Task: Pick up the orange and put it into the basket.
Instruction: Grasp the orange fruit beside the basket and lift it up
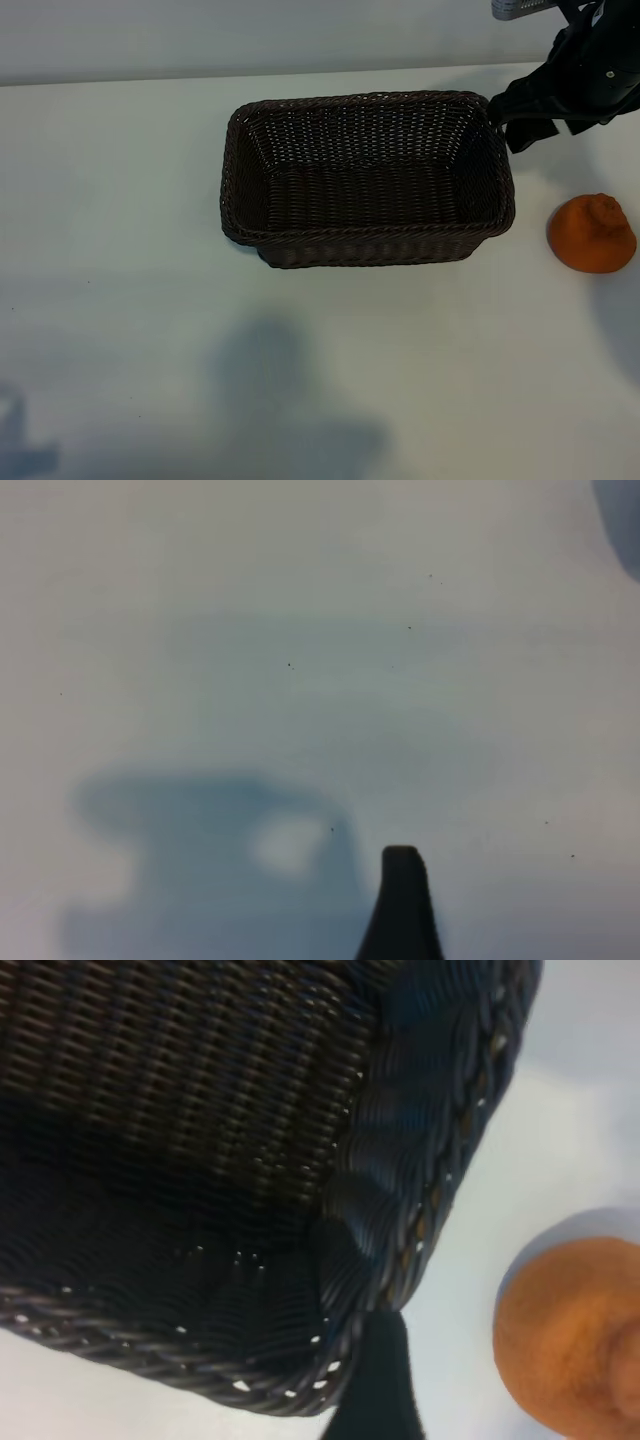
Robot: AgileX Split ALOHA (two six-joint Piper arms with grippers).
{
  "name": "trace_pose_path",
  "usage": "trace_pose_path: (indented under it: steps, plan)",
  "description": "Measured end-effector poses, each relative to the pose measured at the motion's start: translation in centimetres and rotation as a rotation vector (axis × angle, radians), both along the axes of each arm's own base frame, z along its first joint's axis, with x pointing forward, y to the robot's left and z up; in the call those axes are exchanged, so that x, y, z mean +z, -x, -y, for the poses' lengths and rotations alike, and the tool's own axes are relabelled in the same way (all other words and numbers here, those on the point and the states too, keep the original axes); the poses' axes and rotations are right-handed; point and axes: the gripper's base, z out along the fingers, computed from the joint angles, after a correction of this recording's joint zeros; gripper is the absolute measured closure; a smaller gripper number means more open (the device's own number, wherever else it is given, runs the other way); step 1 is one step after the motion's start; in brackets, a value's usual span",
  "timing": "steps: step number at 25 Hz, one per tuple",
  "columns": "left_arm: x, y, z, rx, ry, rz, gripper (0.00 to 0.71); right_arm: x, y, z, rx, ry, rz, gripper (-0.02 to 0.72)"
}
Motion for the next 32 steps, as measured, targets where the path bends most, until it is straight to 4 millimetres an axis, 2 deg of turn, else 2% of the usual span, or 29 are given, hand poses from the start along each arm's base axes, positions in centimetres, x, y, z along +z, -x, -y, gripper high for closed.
trace_pose_path:
  steps: [10, 15, 18, 21, 32]
  plan:
    - [0.0, 0.8, 0.1, 0.0, -0.003, 0.057, 0.135, -0.3, -0.5, 1.6, -0.173, 0.033, 0.007, 0.108]
    - [0.0, 0.8, 0.0, -0.005, -0.002, 0.057, 0.135, -1.3, -0.8, 5.1, -0.29, 0.034, -0.044, 0.108]
    - [0.0, 0.8, 0.0, -0.022, -0.002, 0.057, 0.135, -2.5, -0.9, 7.3, -0.353, 0.042, -0.106, 0.108]
    - [0.0, 0.8, 0.0, -0.031, -0.002, 0.057, 0.135, -3.8, -1.1, 8.6, -0.379, 0.047, -0.157, 0.108]
    - [0.0, 0.8, 0.0, -0.033, -0.002, 0.057, 0.135, -9.0, -0.8, 8.6, -0.363, 0.023, -0.248, 0.108]
